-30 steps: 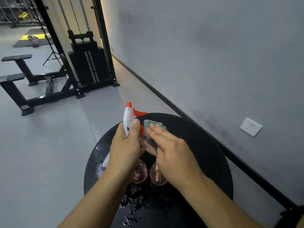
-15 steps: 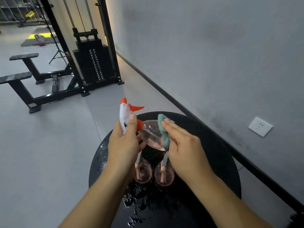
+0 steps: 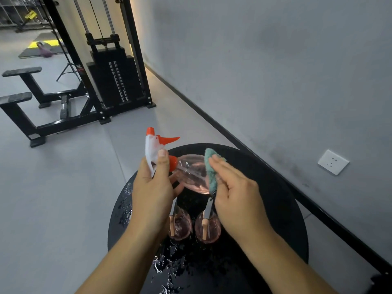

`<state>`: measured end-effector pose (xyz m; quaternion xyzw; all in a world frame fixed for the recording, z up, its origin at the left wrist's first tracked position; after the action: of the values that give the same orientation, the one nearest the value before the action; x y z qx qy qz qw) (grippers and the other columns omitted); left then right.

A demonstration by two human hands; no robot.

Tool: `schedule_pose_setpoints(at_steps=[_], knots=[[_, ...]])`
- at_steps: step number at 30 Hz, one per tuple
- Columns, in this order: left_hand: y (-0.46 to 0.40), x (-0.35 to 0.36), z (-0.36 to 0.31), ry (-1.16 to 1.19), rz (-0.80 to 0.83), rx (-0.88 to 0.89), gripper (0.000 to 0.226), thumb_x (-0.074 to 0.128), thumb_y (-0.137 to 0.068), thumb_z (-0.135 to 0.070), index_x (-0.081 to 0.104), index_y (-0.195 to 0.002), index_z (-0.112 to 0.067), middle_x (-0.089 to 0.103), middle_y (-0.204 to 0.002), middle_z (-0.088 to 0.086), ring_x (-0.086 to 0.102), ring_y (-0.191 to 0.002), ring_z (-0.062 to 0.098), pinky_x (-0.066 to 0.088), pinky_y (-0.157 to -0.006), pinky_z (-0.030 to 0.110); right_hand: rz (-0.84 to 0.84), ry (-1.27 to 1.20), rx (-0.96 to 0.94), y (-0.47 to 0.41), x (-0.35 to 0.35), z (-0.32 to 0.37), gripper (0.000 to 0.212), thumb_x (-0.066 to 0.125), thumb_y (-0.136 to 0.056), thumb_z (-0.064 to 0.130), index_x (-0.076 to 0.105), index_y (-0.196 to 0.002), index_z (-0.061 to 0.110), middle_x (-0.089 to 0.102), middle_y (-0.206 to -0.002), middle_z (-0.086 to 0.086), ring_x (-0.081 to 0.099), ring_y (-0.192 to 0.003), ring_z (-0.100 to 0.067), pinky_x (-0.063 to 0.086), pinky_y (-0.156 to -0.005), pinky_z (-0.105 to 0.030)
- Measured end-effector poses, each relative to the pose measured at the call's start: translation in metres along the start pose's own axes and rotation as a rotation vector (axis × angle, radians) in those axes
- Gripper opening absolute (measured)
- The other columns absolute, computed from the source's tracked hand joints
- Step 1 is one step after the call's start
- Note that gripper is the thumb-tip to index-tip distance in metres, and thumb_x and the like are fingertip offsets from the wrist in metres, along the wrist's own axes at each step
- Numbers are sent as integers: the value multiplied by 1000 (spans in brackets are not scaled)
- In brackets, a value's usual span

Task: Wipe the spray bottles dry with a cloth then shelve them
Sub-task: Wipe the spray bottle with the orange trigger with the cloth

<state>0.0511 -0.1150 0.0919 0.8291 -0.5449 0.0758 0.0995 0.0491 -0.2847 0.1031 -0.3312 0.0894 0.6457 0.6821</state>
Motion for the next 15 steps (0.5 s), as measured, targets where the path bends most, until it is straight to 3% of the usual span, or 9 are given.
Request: schedule_pose_setpoints(at_steps=[3,8,13,15], knots=[[2,4,6,-17,23,-15,32,55,-106,-48,65,-121,-22,80,-107,2,80,-99,22,64,-78,36,104,50,-116,6,10,11,54,48,-100,0,48,-146,28,45,-150,17,32,-140,10,34,-113,-17],[-1,4,0,37,11,-20,37,54,-107,-45,63,-131,-18,78,-109,4,80,-98,22,65,-75,32,-51,-19,50,-6,-6,-11,48,50,-101,2,54,-142,27,52,-146,13,44,-131,6,44,-103,-15],[5,8,4,-7,59,-8,33,53,-106,-46,64,-121,-20,81,-104,2,80,-98,22,64,-74,30,85,57,-109,3,8,10,54,48,-99,-1,52,-144,28,49,-148,16,36,-138,9,36,-112,-17],[5,7,3,1,51,-7,32,54,-107,-45,65,-123,-19,80,-102,4,80,-99,22,65,-75,32,60,59,-96,1,5,6,53,49,-99,-1,53,-143,29,49,-148,17,38,-136,10,35,-110,-12]])
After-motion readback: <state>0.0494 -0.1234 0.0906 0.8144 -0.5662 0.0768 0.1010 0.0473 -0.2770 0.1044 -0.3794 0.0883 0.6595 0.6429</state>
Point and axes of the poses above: each hand's wrist, its own y-axis away from the middle knuckle, its own x-axis out of the palm, z = x × y, the point moved 5 cm from there along -y, towards the middle knuckle
